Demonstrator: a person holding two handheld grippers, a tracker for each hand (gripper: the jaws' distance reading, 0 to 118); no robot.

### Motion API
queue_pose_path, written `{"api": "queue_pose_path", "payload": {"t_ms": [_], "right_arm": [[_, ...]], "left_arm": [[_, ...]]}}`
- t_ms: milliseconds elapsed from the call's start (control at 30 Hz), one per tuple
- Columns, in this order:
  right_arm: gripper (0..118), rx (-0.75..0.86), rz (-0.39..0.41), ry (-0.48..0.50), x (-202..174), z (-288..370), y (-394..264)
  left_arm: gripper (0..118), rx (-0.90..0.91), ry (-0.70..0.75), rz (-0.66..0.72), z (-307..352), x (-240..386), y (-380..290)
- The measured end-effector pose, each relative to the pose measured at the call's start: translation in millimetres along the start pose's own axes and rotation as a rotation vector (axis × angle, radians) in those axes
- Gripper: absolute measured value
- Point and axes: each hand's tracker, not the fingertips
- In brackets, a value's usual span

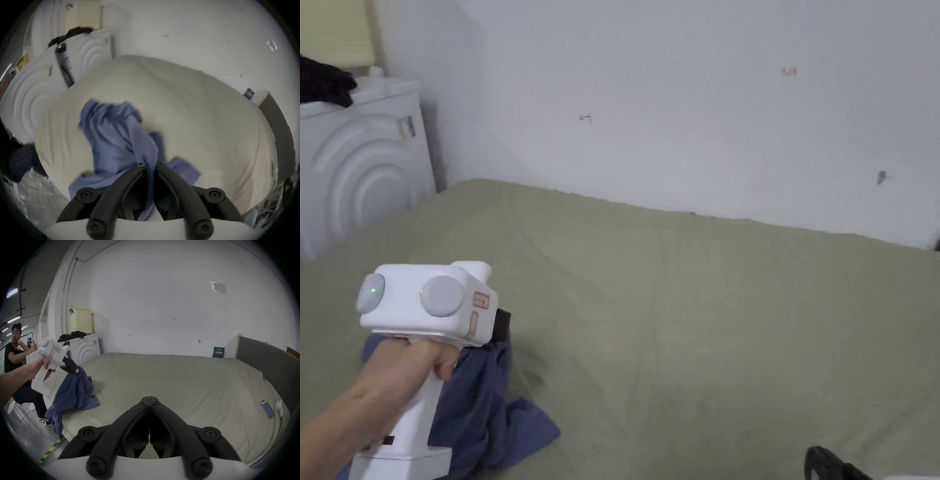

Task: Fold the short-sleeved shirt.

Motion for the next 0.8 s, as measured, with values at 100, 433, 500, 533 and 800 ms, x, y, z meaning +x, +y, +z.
{"api": "queue_pose_path", "payload": {"t_ms": [100,433,500,533,800], "right_arm": [[0,-0.002,-0.021,-0.055,21.5,17.5,-4.2],[0,-0.016,-0.091,-0.243,89.0,54.6,-20.3],[0,-0.024,-0.101,-0.269,98.7,57.7,-23.2],[0,-0.028,-0.109,-0.283,103.5,58.5,-25.1],[0,-0.086,-0.173,-0.315,126.7,45.3,-44.3]], "left_arm": [[0,0.019,-0.105,-0.073,-3.3,72.3,21.9],[0,0.01,-0.419,-0.341,-26.5,338.5,33.4],[0,-0.014,-0.464,-0.353,-37.2,377.3,24.4],[0,-0.032,-0.499,-0.348,-43.7,393.6,19.0],[1,-0.238,-0.397,-0.439,-155.8,447.9,-56.1]]}}
